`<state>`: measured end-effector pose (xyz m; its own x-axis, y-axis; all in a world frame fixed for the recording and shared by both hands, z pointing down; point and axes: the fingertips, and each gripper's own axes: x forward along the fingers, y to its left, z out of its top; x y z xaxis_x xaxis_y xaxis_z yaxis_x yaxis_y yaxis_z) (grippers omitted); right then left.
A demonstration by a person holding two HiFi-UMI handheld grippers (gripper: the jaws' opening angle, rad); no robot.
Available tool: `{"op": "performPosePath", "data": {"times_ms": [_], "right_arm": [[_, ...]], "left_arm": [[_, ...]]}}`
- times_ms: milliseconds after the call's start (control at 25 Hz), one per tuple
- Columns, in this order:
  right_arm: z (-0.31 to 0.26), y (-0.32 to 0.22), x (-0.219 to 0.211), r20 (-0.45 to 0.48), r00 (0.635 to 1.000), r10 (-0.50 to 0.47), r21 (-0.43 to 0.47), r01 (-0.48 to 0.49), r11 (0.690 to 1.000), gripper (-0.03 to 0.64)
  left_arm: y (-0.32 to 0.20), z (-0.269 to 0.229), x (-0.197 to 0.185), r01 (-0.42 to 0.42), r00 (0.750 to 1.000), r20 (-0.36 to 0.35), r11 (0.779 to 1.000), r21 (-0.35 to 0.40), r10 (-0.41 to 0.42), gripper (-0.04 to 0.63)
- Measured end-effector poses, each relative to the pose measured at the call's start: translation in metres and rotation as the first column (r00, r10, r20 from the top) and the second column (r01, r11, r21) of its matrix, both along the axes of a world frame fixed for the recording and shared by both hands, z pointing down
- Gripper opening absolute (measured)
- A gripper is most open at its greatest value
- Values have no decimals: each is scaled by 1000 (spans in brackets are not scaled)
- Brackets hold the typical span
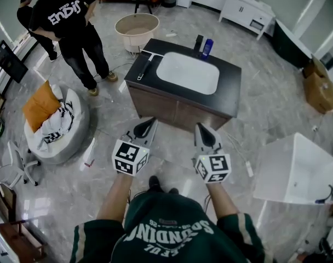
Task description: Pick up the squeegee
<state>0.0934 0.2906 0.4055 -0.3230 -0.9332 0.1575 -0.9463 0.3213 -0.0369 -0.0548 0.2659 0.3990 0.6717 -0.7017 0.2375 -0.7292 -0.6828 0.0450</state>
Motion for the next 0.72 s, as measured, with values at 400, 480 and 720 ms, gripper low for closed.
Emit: {"op": "performPosePath", "data": {"times_ms": [400,480,720], "right_arm": [[9,-29,-35,11,1000,24,-8,-24,1000,2],[7,-34,-43,7,1000,19,0,-19,1000,2],[12,-46,-58,-7,1000,22,-16,-22,1000,2]], "left_arm": [[-31,8,-32,-32,999,6,999,3,32,2],[-37,9,-38,-40,999,12,999,6,40,2],[-51,14,-52,-48,999,8,999,-4,48,2]]}}
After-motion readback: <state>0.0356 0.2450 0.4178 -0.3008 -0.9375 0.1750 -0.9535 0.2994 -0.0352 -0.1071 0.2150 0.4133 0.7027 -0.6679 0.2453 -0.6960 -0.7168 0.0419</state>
